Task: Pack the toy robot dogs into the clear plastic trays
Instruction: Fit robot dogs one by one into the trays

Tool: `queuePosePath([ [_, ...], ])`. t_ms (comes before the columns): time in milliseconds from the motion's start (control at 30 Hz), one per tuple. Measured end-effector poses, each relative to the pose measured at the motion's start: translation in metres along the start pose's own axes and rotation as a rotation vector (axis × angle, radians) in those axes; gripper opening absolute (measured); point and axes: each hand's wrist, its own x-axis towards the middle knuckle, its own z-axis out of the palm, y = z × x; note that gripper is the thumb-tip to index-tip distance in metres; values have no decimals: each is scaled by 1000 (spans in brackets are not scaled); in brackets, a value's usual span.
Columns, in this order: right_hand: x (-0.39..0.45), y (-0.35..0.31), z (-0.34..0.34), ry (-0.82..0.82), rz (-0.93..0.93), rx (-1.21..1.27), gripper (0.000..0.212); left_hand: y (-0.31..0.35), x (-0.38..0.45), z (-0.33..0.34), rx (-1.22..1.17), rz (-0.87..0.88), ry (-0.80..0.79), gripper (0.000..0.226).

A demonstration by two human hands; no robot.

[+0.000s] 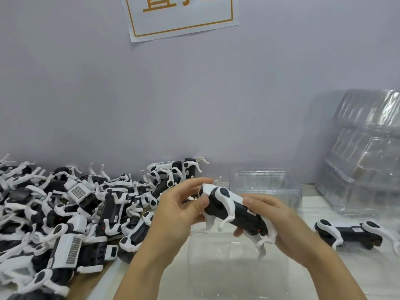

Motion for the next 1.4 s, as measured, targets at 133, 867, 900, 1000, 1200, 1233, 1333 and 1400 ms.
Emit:
queuePosePath([
  [133, 0, -7, 0, 159, -78, -402, 25, -16, -11, 3, -51, 29, 180, 32],
  [867, 31, -1, 7, 265, -151, -751, 35, -75, 5, -16, 154, -146, 129, 37],
  [900, 29, 0, 6, 266, -144, -756, 36, -79, 5, -13, 195, -170, 96, 41],
  [1000, 23, 8, 5, 257, -101, -787, 32, -87, 5, -8, 265, -226, 70, 47],
  [1200, 30, 28, 18, 192, -96, -859, 27, -87, 5, -9, 229, -242, 112, 45],
  [1233, 31, 32, 20, 161, -70, -894, 30, -86, 5, -9, 227, -238, 113, 45],
  [1333, 33, 38, 22, 130, -21, -965, 38, -84, 5, -8, 228, -227, 102, 45],
  [1400, 33, 35, 22, 142, -33, -945, 45, -83, 5, -9, 240, -221, 99, 48],
])
